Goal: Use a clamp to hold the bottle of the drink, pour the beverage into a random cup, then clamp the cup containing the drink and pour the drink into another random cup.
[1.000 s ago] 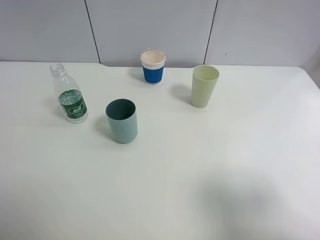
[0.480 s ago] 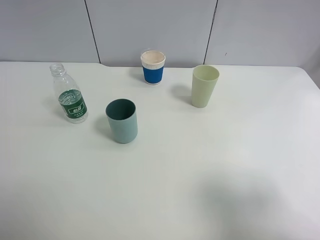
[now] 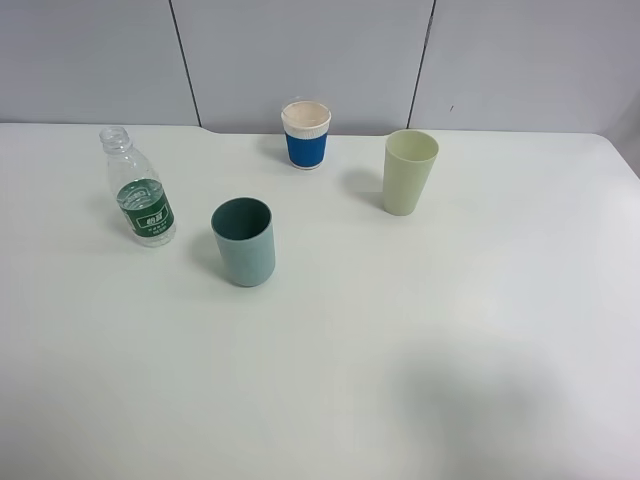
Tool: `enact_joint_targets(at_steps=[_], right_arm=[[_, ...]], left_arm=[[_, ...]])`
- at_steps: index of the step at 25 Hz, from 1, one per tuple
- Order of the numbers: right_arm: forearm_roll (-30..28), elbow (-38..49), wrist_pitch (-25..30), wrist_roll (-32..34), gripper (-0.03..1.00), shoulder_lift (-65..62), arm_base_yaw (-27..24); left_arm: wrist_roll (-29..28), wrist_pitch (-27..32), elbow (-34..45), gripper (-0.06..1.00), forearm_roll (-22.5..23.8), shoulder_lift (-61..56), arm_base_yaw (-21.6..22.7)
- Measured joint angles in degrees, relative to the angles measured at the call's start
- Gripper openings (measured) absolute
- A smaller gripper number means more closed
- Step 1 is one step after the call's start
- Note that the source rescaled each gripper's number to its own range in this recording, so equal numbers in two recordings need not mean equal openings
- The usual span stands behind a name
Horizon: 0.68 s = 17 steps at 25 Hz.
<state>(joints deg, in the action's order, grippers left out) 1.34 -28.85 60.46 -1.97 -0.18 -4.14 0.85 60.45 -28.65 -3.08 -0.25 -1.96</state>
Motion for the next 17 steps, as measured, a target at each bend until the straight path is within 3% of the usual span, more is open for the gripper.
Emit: enact_joint_targets(at_steps=[17], right_arm=[[0.0,0.0,0.0,0.0,0.99,0.0,0.0]], left_arm=[[0.0,0.0,0.0,0.96,0.0,0.0,0.0]])
